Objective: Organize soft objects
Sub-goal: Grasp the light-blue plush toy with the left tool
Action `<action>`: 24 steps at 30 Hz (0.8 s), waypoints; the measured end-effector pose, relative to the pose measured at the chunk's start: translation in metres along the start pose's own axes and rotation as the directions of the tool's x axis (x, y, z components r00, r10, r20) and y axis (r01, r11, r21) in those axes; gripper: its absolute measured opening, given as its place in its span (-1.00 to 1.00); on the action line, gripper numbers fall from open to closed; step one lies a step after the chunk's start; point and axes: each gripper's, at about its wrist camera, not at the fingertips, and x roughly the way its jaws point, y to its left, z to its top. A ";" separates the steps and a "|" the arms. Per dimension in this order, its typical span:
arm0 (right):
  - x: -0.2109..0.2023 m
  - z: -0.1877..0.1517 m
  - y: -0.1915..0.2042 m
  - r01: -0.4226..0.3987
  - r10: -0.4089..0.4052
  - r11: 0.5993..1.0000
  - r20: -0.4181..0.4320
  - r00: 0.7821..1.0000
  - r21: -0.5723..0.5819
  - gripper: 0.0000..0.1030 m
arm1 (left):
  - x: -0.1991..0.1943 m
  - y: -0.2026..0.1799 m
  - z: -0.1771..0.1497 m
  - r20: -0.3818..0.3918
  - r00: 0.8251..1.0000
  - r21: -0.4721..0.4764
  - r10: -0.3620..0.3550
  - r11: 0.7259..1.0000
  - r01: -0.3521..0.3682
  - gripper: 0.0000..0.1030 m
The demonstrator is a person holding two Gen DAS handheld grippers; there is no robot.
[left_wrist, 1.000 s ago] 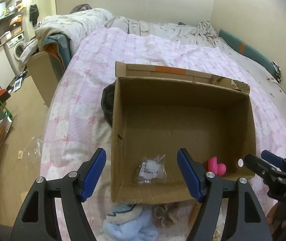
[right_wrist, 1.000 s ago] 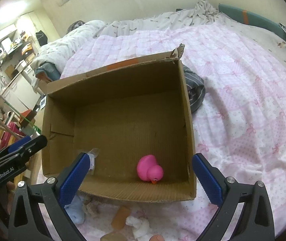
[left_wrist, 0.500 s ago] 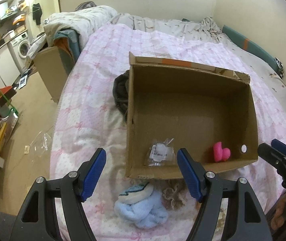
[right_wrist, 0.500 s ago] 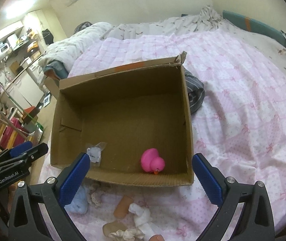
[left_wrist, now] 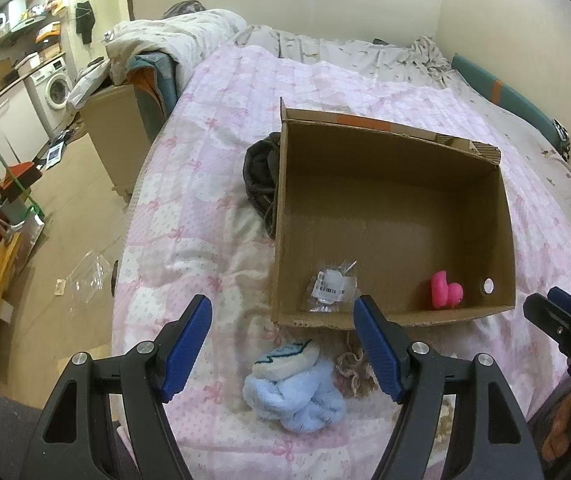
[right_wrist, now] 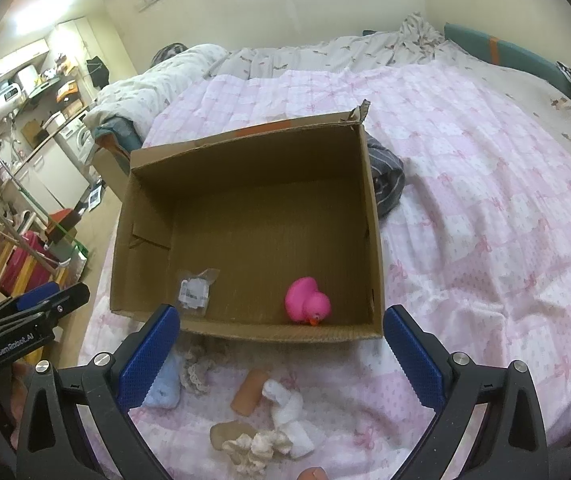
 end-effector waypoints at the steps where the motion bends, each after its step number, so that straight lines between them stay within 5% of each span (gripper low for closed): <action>1: -0.002 -0.002 0.000 0.001 -0.001 1.000 -0.001 1.000 0.003 1.00 | -0.001 0.001 -0.001 -0.002 1.000 -0.002 0.001 1.000 -0.001 0.38; 16: -0.013 -0.024 -0.006 -0.027 0.029 0.998 -0.037 0.999 0.048 1.00 | 0.016 0.024 -0.016 -0.117 0.993 -0.093 0.021 0.995 -0.032 0.38; 24: 0.001 -0.033 -0.022 0.081 -0.066 0.991 -0.134 0.989 0.104 1.00 | 0.039 0.053 -0.022 -0.206 0.978 -0.217 0.010 0.975 -0.055 0.38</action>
